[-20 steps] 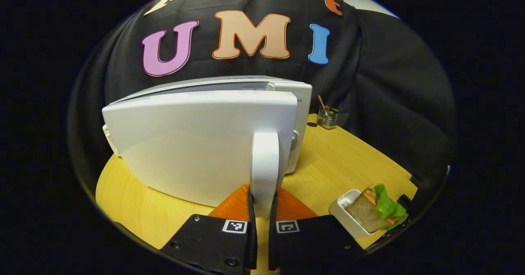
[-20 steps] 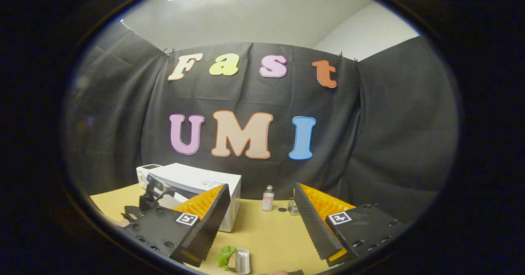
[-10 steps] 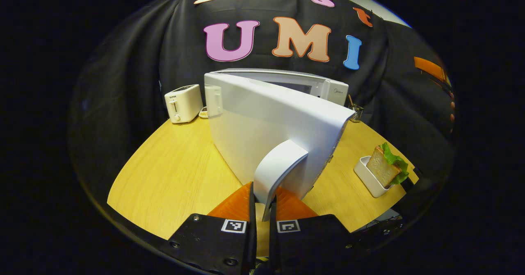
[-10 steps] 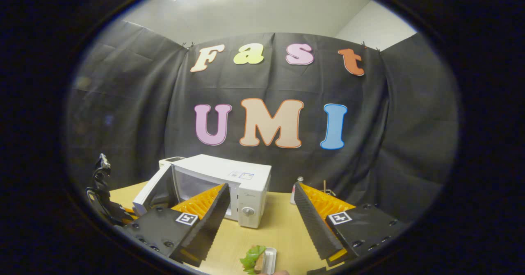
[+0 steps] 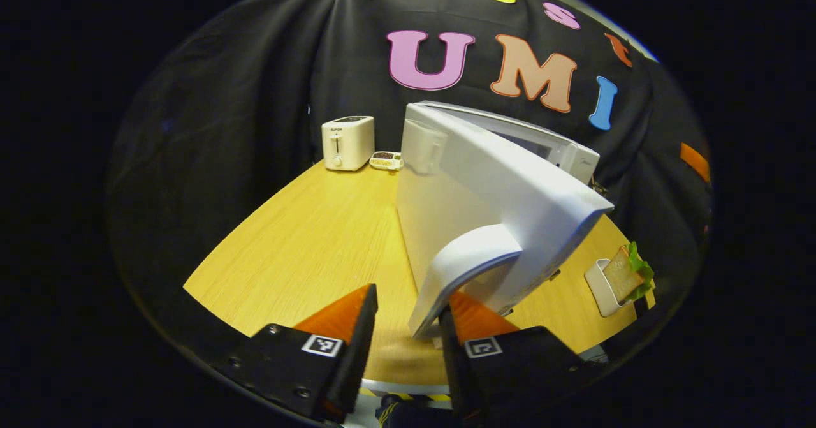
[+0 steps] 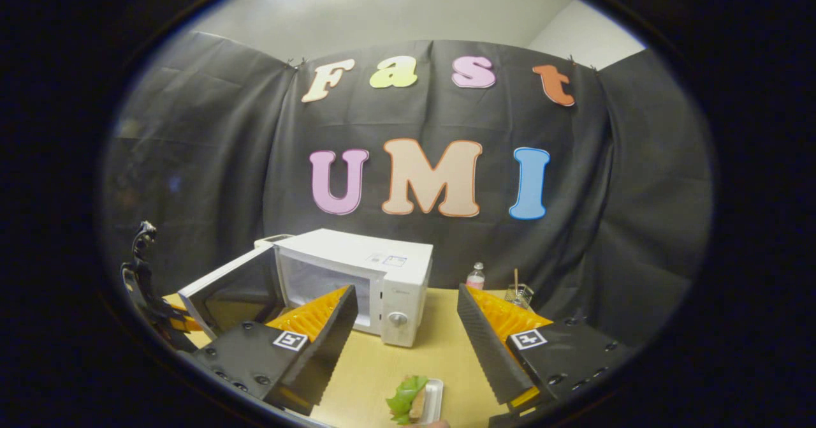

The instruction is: Open the microwave oven with the left hand, put the food in, and close the microwave oven.

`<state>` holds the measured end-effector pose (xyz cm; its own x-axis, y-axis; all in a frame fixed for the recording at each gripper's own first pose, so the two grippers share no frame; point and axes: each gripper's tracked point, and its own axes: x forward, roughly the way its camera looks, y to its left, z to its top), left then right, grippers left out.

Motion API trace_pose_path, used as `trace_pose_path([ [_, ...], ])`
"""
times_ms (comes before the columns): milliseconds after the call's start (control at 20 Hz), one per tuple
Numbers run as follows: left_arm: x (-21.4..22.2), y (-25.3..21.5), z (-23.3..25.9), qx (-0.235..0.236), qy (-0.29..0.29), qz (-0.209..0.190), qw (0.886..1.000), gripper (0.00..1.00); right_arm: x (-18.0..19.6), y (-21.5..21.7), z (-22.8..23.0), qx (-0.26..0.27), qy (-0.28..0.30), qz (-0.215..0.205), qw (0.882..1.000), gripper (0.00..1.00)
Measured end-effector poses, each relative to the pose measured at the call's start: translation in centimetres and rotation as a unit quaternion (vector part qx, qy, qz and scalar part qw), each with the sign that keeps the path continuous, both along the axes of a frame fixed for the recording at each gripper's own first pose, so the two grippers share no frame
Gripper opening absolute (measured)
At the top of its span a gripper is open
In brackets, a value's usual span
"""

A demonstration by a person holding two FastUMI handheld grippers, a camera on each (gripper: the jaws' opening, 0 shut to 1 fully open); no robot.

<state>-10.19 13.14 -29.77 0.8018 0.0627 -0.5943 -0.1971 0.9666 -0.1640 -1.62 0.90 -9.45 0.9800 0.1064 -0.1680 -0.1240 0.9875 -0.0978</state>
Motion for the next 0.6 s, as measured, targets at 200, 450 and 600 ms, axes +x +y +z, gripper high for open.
trace_pose_path([
  [200, -0.5, 1.3, 0.5, 0.036, -0.004, -0.008, 0.999, 0.99, -0.1, -0.6, -1.1, -0.020, 0.012, 0.000, 1.000, 0.97],
  [450, -1.4, 1.4, 3.6, 0.038, -0.033, -0.013, 0.999, 1.00, -0.6, -0.8, -2.1, -0.022, 0.024, -0.002, 0.999, 0.97],
  [600, -2.1, 1.5, 5.9, 0.043, -0.047, -0.011, 0.998, 1.00, -1.1, -0.4, -3.1, -0.012, 0.038, 0.000, 0.999, 0.97],
])
